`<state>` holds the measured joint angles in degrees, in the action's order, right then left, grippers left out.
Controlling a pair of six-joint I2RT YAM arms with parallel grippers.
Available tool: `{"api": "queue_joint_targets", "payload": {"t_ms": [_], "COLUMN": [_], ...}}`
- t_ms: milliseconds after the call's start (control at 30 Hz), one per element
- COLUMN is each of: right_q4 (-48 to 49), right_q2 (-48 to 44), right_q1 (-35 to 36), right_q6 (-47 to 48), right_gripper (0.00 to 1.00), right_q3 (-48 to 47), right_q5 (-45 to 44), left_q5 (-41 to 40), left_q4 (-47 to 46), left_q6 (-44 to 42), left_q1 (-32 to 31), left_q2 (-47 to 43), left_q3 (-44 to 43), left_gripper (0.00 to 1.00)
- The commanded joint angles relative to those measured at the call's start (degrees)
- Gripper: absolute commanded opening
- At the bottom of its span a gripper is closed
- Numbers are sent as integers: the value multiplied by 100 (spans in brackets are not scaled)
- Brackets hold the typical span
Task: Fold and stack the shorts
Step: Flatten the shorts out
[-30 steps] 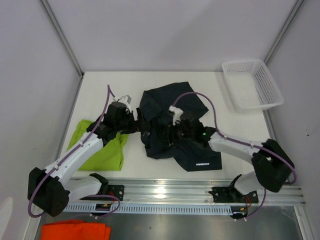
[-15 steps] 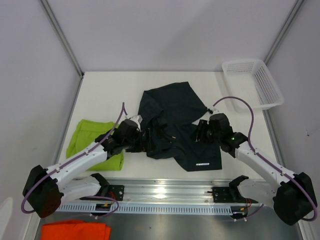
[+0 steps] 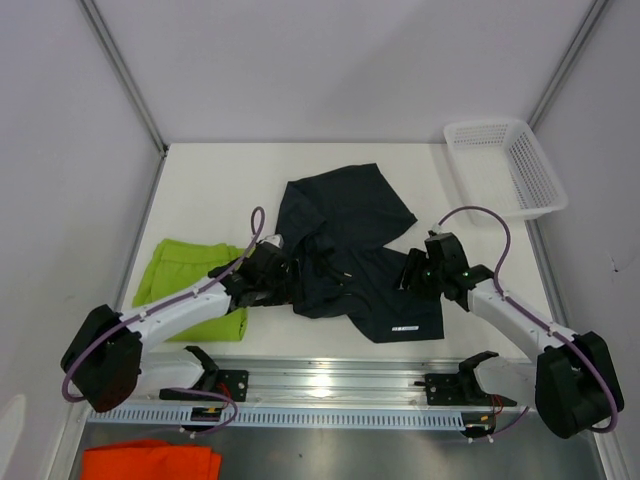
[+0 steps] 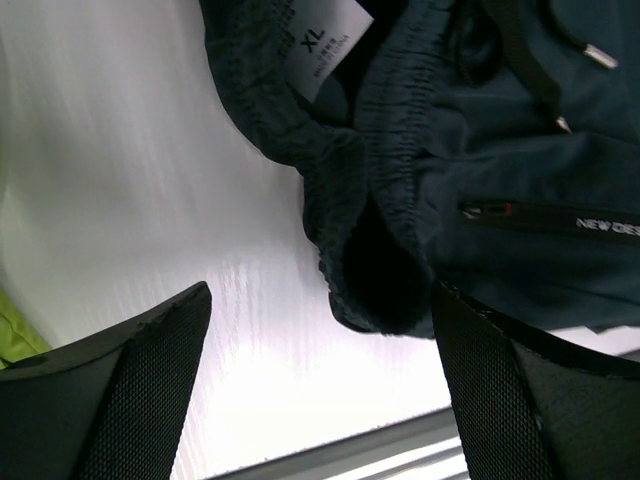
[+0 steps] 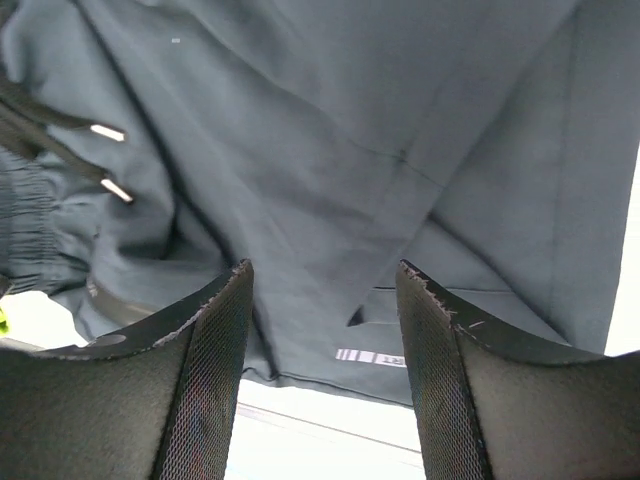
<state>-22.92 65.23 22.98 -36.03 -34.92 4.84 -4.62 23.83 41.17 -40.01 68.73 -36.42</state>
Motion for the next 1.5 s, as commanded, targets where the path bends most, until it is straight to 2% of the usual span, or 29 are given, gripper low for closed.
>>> {"api": "queue_joint_targets", "payload": {"t_ms": [0,233,400,433,500,567,700,733,767,967,1067,1100,1167,1267,1400,1467], "right_q4": [-151,119,656,770,894,1078,1465,1474,1500,1545,1562,1554,1536,1492,1360,1316], "right_q2": [7,-177,-64,-2,217,349,350,359,367,561,552,552,552,526,517,543], "right_q1": [-57,-57,-57,-48,-57,-57,-31,-31,-31,4,-4,4,4,-4,-22,-66], "right_q6": [-36,-194,-431,-448,-466,-519,-650,-659,-668,-651,-660,-660,-668,-651,-572,-537], "right_gripper": [60,59,57,57,56,52,40,33,31,27,15,15,5,0,0,0], "right_q3": [55,485,749,749,741,767,864,846,837,697,706,706,697,644,512,355], "right_q5": [-150,287,622,649,772,860,992,992,992,1063,1036,1019,1001,975,922,913], "left_q5": [-302,-487,-566,-583,-610,-636,-645,-645,-636,-592,-557,-540,-513,-434,-268,-188], "left_q4": [-344,-529,-599,-591,-564,-555,-547,-555,-555,-546,-590,-599,-591,-555,-564,-564], "left_q6": [85,137,137,128,120,120,146,146,146,163,172,172,172,164,155,146], "left_q1": [-25,-24,-24,-24,-24,-24,-24,-24,-24,-7,19,19,37,63,177,221], "left_q2": [263,659,703,712,695,590,344,308,273,229,202,202,176,132,0,-87], "left_q3": [-145,-269,-418,-444,-479,-471,-409,-374,-331,-234,-163,-137,-128,-102,56,179], "left_gripper": [91,87,78,71,65,54,37,29,27,25,19,18,14,14,23,39]}}
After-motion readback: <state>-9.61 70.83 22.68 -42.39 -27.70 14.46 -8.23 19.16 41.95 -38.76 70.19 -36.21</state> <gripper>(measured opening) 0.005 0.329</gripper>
